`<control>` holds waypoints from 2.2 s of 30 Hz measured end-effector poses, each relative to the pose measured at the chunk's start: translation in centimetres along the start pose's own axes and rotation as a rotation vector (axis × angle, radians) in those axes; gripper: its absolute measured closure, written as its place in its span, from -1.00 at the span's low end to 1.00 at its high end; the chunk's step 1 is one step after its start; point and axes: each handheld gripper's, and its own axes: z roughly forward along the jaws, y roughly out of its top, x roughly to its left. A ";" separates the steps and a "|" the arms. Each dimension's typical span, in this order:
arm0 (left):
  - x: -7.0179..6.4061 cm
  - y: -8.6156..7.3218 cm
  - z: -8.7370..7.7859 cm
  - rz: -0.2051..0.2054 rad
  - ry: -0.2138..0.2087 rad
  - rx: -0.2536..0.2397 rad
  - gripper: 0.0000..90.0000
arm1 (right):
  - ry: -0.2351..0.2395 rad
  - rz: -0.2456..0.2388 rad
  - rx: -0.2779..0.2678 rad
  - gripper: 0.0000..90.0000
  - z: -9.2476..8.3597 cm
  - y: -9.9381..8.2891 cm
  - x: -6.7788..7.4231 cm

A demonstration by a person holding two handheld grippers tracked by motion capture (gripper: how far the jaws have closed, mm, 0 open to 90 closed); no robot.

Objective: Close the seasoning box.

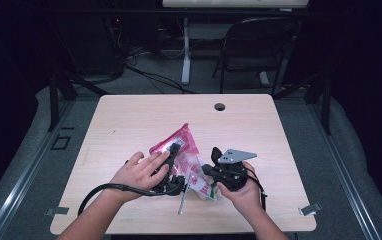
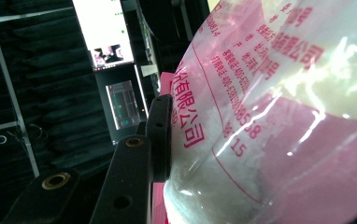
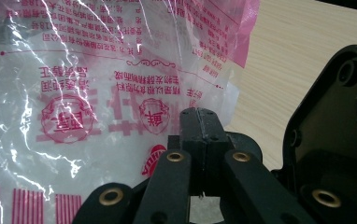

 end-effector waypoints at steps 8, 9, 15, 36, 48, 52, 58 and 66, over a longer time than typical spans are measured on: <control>0.0 0.0 0.1 -0.007 -0.004 0.001 0.56 | 0.000 -0.002 0.004 1.00 -0.1 0.0 -0.1; 0.0 0.0 0.0 -0.008 0.003 0.001 0.56 | 0.000 -0.001 0.003 1.00 -0.1 0.0 -0.1; -0.3 -0.2 0.0 -0.033 -0.011 0.003 0.56 | 0.003 0.001 0.000 1.00 -0.1 0.0 -0.1; -0.2 -0.3 0.1 -0.033 -0.012 0.001 0.56 | 0.002 0.002 -0.003 1.00 -0.1 0.1 -0.1; -0.1 -0.3 0.0 -0.003 -0.023 -0.001 0.57 | 0.002 0.000 -0.001 1.00 0.0 0.1 -0.1; -0.1 -0.3 0.0 -0.001 -0.035 0.001 0.57 | 0.002 -0.001 0.002 1.00 0.0 0.1 -0.1; -0.1 -0.4 0.0 0.008 -0.038 0.002 0.57 | 0.000 0.002 -0.003 1.00 -0.1 0.1 -0.2; -0.2 -0.5 0.0 -0.006 -0.044 0.007 0.57 | -0.005 -0.001 -0.010 1.00 -0.3 0.2 -0.1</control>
